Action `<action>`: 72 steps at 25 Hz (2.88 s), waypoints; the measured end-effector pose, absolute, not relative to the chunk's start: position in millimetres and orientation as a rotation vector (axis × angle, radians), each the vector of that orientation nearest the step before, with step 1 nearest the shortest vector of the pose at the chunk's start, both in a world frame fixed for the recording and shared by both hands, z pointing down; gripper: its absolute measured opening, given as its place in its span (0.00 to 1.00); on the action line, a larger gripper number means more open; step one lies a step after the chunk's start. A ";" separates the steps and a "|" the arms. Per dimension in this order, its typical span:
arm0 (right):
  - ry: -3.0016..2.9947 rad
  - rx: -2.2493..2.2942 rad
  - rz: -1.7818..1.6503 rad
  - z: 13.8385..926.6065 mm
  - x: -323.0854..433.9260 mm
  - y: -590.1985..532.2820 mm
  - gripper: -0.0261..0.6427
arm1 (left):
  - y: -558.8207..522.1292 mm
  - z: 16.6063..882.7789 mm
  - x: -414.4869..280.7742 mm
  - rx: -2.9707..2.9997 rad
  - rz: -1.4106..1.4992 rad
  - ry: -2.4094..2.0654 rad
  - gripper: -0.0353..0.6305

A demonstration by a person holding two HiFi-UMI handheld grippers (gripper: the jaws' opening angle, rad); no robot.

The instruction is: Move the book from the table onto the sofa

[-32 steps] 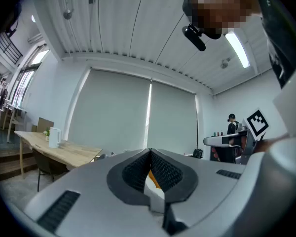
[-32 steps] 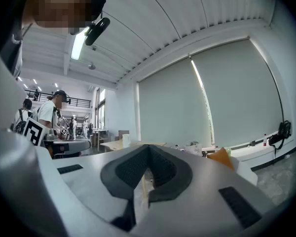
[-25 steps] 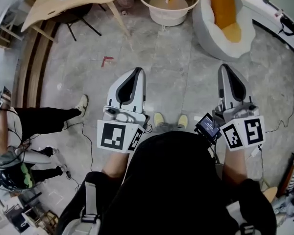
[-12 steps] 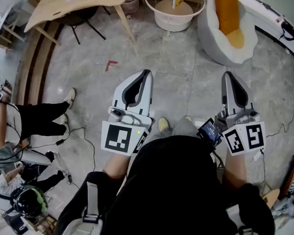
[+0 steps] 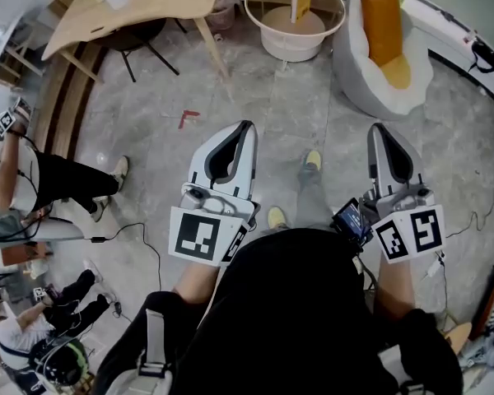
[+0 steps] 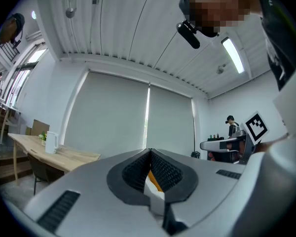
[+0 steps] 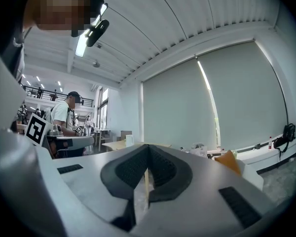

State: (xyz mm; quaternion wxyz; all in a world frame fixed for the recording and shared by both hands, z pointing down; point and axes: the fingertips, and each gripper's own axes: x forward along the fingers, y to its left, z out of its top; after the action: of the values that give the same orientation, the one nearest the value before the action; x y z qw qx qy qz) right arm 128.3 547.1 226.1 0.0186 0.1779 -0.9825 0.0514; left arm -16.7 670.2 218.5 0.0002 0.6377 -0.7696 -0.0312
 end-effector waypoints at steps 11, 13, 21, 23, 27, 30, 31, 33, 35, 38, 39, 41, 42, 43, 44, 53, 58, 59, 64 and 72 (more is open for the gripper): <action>-3.073 0.510 0.181 235.3 96.3 492.8 0.05 | 622.7 220.1 -39.7 2.002 -0.051 -2.439 0.07; -3.070 0.508 0.182 238.0 90.9 478.1 0.06 | 609.0 221.6 -44.6 2.006 -0.046 -2.436 0.07; -3.028 0.506 0.187 249.0 65.1 401.1 0.05 | 530.5 229.8 -71.6 2.001 -0.016 -2.406 0.07; -3.025 0.510 0.201 249.5 57.0 377.2 0.05 | 506.6 228.3 -81.3 1.994 -0.017 -2.400 0.07; -3.018 0.498 0.170 248.1 41.7 337.2 0.05 | 463.2 224.4 -96.4 1.983 -0.021 -2.397 0.07; -3.009 0.501 0.149 249.0 34.7 308.5 0.06 | 431.1 223.0 -104.8 1.985 -0.013 -2.394 0.07; -3.008 0.502 0.156 249.5 33.1 298.2 0.05 | 420.0 222.2 -107.1 1.987 -0.011 -2.393 0.07; -3.010 0.500 0.173 250.7 29.5 277.4 0.05 | 398.0 220.9 -111.2 1.988 -0.001 -2.395 0.07; -3.012 0.498 0.185 252.8 26.1 257.5 0.05 | 378.0 221.0 -114.7 1.986 0.011 -2.399 0.07; -3.017 0.497 0.190 256.0 21.2 230.8 0.05 | 353.8 222.2 -118.7 1.983 0.026 -2.402 0.07; -3.020 0.494 0.194 256.5 19.3 223.3 0.06 | 347.4 222.6 -119.9 1.980 0.029 -2.403 0.07; -3.025 0.488 0.202 257.5 15.7 210.1 0.05 | 335.3 222.9 -121.8 1.975 0.029 -2.405 0.07; -3.027 0.486 0.203 258.4 14.1 203.9 0.05 | 329.0 223.0 -122.4 1.972 0.027 -2.404 0.07; -3.028 0.485 0.204 259.6 12.7 198.0 0.05 | 322.9 223.2 -122.5 1.970 0.025 -2.403 0.07; -3.027 0.482 0.207 261.2 11.7 193.0 0.05 | 317.4 223.4 -122.6 1.969 0.025 -2.404 0.07; -3.025 0.448 0.235 270.8 6.0 166.5 0.06 | 289.3 226.7 -126.2 1.967 0.050 -2.422 0.07; -3.021 0.450 0.236 269.9 5.1 156.8 0.05 | 281.2 226.0 -125.8 1.967 0.052 -2.415 0.07; -3.020 0.449 0.234 269.7 4.5 156.0 0.05 | 280.0 225.6 -126.5 1.967 0.052 -2.414 0.07; -3.025 0.452 0.220 267.2 7.6 153.0 0.05 | 272.8 220.8 -122.7 1.983 0.057 -2.416 0.07; -3.053 0.486 0.226 258.3 15.2 148.4 0.06 | 265.4 210.0 -112.3 2.031 0.063 -2.411 0.07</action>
State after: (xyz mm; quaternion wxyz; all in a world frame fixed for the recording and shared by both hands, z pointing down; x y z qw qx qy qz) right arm 15.2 148.4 258.3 0.0209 0.1568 -0.9847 0.0727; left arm -112.3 265.4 210.0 -0.0056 0.6442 -0.7646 0.0199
